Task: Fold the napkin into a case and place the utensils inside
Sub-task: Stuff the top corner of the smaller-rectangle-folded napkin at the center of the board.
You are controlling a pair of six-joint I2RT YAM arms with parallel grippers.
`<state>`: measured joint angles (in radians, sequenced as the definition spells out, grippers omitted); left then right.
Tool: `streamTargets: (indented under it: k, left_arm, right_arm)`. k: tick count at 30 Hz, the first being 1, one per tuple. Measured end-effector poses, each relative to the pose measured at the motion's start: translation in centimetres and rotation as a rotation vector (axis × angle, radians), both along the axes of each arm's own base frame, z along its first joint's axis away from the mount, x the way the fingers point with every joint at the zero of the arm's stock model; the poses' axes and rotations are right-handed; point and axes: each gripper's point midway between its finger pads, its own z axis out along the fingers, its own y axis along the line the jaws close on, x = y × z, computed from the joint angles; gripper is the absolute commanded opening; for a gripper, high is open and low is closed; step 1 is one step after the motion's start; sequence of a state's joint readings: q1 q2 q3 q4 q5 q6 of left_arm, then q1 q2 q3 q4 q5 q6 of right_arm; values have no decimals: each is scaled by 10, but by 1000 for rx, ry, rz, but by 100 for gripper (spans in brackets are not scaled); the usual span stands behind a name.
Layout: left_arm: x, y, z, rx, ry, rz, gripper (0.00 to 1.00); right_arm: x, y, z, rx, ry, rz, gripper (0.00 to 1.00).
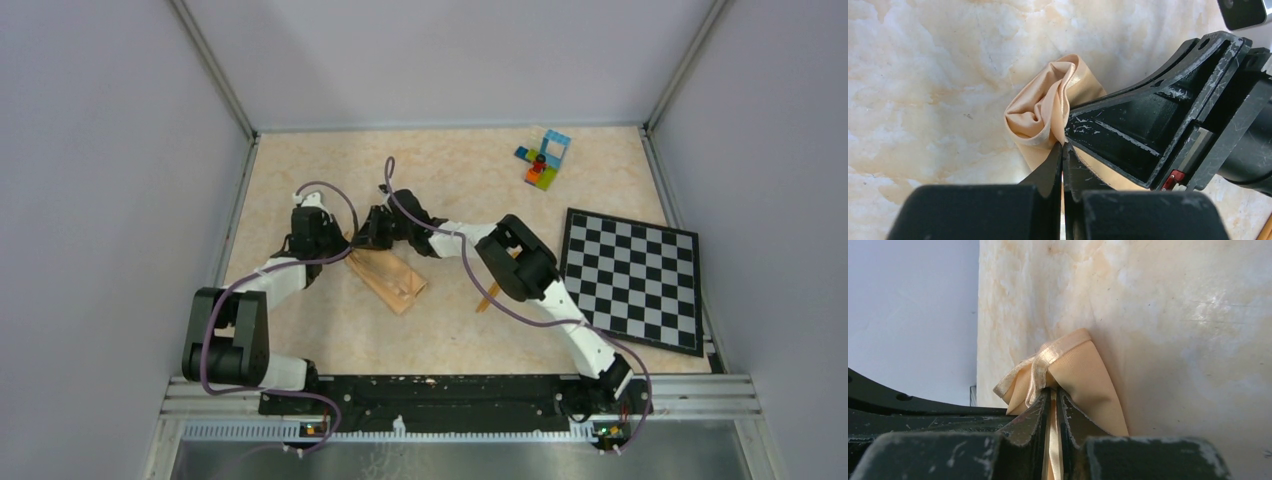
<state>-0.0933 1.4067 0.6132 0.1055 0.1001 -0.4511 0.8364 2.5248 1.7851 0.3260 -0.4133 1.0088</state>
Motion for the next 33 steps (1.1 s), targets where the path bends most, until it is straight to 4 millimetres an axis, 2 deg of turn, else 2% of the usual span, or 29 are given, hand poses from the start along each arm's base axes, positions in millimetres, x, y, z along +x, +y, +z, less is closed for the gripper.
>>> streamTargets:
  k: [6, 10, 13, 16, 20, 25, 30, 33]
  left_arm:
    - [-1, 3, 0, 16, 3, 11, 1]
    - [0, 6, 4, 25, -9, 22, 3]
    - [-1, 8, 4, 35, -1, 31, 2]
    - [-2, 9, 3, 37, 16, 31, 1]
    - [-3, 9, 2, 40, 18, 33, 0]
    - [-3, 9, 3, 39, 14, 31, 0]
    - [-6, 8, 1, 33, 16, 23, 0]
    - [-6, 7, 2, 31, 13, 21, 0]
  right_arm:
    - [-3, 6, -1, -18, -15, -11, 10]
    - [-4, 8, 1, -67, -21, -5, 14]
    - [-14, 7, 0, -68, -23, 10, 20]
    - [-30, -5, 3, -58, -16, 28, 20]
    - [-35, -13, 7, -34, -7, 64, 13]
    - [-30, -22, 10, 7, 0, 90, 0]
    - [-20, -27, 17, 32, -9, 89, 0]
    - [-18, -22, 22, 48, -17, 100, 0]
